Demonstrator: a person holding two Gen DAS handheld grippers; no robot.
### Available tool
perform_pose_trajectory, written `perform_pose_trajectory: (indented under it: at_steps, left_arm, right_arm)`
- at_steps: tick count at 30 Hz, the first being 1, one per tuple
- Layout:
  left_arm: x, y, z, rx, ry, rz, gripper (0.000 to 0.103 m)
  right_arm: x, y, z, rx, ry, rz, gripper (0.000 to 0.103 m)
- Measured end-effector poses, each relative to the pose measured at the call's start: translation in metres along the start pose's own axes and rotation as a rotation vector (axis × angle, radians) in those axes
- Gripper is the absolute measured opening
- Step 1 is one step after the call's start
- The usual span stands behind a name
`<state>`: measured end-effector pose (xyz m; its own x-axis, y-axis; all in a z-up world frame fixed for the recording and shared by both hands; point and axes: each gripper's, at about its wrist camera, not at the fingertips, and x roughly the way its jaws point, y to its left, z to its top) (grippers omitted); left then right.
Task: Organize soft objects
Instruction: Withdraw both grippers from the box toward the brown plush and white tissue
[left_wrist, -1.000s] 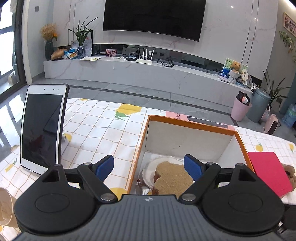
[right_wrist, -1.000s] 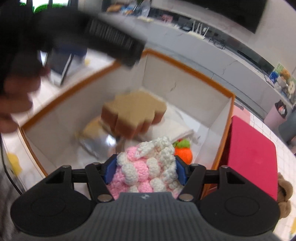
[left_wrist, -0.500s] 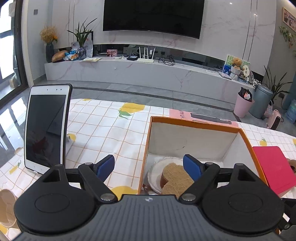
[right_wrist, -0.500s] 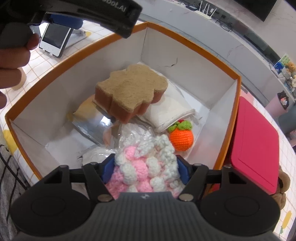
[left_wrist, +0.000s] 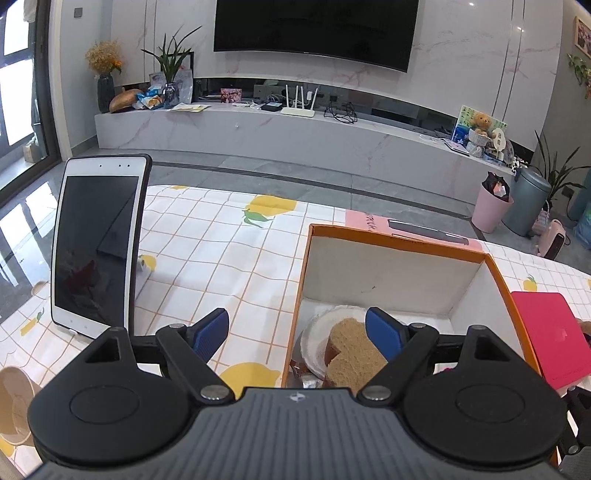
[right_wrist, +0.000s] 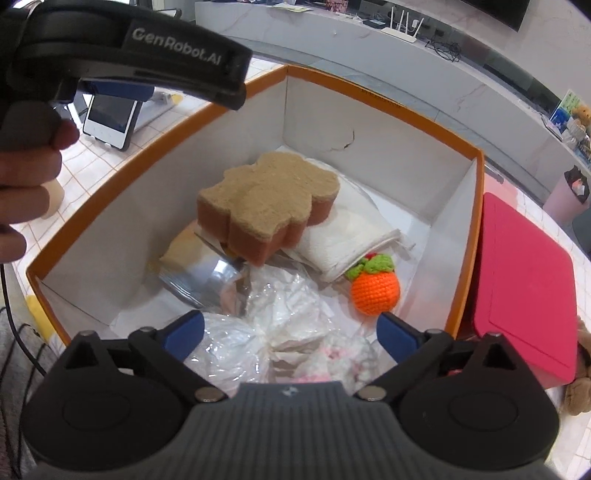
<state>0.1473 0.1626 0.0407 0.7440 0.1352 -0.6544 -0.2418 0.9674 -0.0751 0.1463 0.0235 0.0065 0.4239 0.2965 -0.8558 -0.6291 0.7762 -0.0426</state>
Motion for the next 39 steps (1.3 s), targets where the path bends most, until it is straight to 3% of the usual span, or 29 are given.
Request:
perform_pose_trajectory:
  at_steps: [8,14,24,28,33,39]
  left_arm:
    - [-0.006,-0.006,0.000,0.016,-0.010,-0.027,0.098]
    - [-0.012,-0.012,0.001,0.032,-0.026,-0.049,0.098]
    - [-0.035,-0.022,0.008,0.049,-0.089,-0.073,0.098]
    - [-0.058,-0.034,0.008,0.071,-0.138,-0.139,0.098]
    - [-0.087,-0.055,0.007,0.126,-0.204,-0.197,0.098]
    - [-0.094,-0.093,-0.011,0.197,-0.175,-0.259,0.098]
  right_arm:
    - [-0.001,0.004,0.002,-0.006,0.023,-0.069,0.100]
    - [-0.013,0.006,0.002,-0.005,-0.007,-0.092,0.100]
    - [-0.042,0.004,0.000,-0.001,-0.086,-0.162,0.100]
    - [-0.073,0.002,-0.002,-0.036,-0.156,-0.203,0.100]
    - [-0.126,-0.043,-0.019,0.047,-0.191,-0.163,0.100]
    - [-0.176,-0.128,-0.070,0.302,-0.274,-0.389,0.100]
